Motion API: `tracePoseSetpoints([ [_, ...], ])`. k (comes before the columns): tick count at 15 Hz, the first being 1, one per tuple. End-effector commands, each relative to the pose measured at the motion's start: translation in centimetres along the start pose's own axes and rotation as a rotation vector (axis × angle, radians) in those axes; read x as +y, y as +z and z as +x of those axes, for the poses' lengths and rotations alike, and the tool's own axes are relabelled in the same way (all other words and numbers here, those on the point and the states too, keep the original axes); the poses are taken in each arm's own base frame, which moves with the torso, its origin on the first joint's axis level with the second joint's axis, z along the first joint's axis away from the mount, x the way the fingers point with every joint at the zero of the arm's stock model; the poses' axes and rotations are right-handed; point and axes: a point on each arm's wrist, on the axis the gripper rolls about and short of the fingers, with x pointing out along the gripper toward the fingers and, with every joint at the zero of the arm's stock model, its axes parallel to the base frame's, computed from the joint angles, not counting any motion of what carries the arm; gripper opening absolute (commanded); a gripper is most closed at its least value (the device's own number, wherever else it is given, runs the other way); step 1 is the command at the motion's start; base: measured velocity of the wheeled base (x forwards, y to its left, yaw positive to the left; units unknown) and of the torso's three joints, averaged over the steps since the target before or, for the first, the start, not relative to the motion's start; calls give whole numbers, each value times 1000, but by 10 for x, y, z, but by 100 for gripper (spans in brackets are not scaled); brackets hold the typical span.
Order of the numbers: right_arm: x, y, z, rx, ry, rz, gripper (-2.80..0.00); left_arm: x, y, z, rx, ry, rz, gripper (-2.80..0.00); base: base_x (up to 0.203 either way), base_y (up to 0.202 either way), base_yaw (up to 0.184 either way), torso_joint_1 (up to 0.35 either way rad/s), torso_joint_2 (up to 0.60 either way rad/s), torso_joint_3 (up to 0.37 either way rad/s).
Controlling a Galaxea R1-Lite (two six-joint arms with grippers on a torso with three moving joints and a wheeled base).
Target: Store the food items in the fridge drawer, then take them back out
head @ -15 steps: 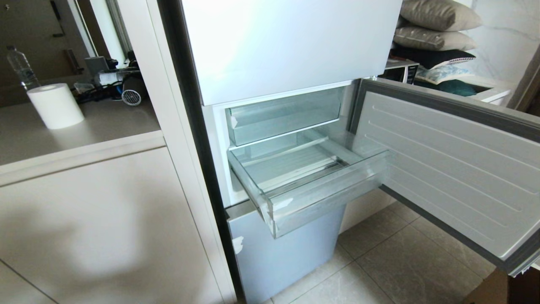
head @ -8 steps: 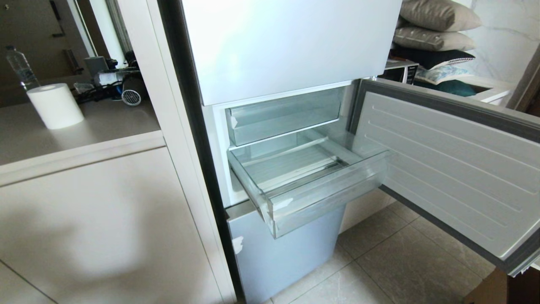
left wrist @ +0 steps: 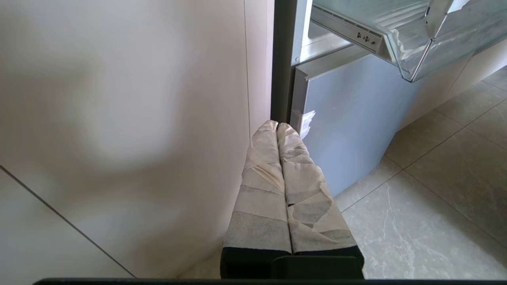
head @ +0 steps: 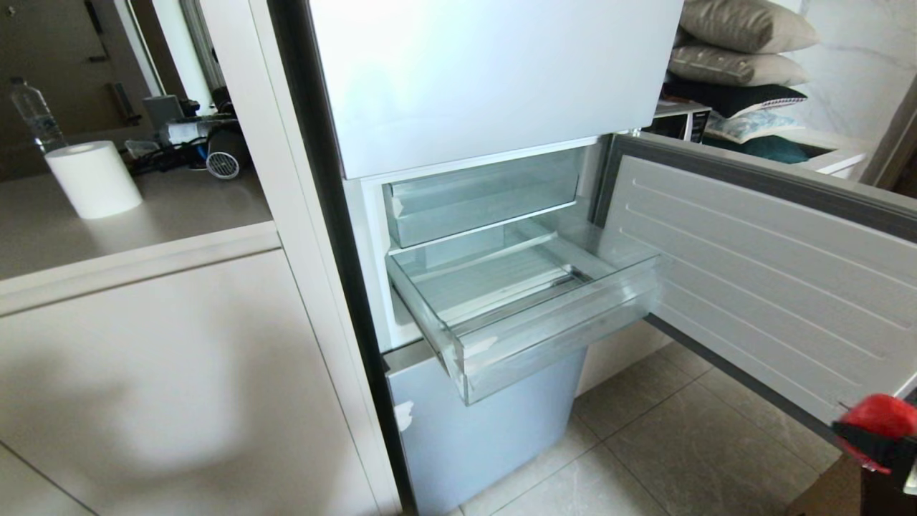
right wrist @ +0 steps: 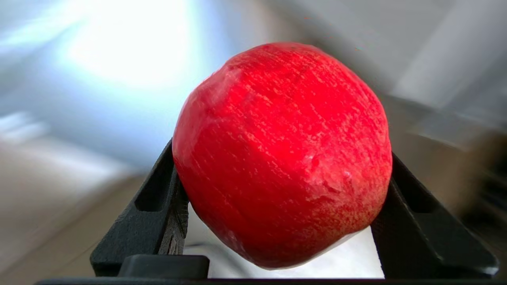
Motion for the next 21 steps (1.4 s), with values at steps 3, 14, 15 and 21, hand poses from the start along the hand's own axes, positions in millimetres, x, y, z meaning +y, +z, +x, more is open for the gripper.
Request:
tracePoseSetpoints([
  [3, 71, 47, 33, -59, 382, -46, -280, 0, 0, 0, 3, 0, 0, -280, 0, 0, 0, 0, 0, 0],
  [14, 157, 142, 210, -105, 506, -90, -280, 0, 0, 0, 1, 0, 0, -280, 0, 0, 0, 0, 0, 0],
  [15, 163, 148, 220, -123, 516, -95, -280, 0, 0, 0, 3, 0, 0, -280, 0, 0, 0, 0, 0, 0],
  [21, 205, 147, 273, -142, 581, -157, -280, 0, 0, 0, 1, 0, 0, -280, 0, 0, 0, 0, 0, 0],
])
